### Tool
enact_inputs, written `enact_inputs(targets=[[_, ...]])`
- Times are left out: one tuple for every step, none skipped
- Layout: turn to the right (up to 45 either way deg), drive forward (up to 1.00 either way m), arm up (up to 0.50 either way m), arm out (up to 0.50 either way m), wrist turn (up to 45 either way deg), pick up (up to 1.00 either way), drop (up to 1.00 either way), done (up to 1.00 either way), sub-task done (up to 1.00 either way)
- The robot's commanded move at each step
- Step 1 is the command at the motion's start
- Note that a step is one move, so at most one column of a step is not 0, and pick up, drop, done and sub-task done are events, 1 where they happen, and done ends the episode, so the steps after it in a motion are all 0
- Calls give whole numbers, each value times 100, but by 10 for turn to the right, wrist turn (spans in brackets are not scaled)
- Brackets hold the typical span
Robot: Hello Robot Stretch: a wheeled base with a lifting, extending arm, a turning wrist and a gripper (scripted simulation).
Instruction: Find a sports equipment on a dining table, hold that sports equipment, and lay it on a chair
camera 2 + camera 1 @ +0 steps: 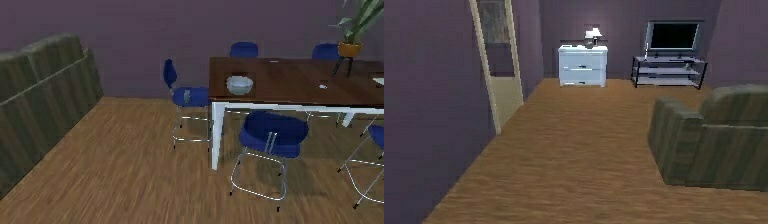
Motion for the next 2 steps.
enact_inputs(targets=[[-90,0,0,0,0,0,0,0,0],[0,100,0,0,0,0,0,0,0]])
